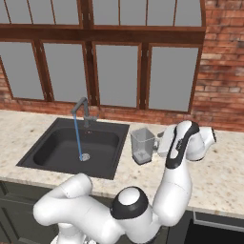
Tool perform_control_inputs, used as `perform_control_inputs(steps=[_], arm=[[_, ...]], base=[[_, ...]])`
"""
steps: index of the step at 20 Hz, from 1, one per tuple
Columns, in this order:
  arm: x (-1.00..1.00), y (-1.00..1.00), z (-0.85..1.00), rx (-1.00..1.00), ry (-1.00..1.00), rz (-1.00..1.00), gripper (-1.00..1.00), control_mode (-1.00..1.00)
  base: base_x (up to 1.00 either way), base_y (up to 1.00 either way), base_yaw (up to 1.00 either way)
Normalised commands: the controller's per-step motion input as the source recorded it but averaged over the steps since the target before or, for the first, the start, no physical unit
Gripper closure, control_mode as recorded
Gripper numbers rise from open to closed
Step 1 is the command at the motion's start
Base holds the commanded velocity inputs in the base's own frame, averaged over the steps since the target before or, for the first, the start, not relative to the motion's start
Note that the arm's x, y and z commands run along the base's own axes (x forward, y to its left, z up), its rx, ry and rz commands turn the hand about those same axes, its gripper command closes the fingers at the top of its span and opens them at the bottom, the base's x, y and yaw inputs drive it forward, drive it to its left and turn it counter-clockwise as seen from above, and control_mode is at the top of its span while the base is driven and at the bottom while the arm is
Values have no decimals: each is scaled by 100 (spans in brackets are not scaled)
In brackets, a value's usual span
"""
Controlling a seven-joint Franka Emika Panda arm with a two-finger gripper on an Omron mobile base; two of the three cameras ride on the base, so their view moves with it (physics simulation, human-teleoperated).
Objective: Turn on the sink faucet and place the jug under the water for a few seconds to fill it up.
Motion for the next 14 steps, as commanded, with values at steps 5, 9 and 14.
perform_control_inputs(steps=[5,9,14], arm=[[0,14,-5,0,1,0,-100,-100],[0,17,0,0,1,0,-100,-100],[0,18,0,0,1,0,100,-100]], base=[[0,0,0],[0,0,0],[0,0,0]])
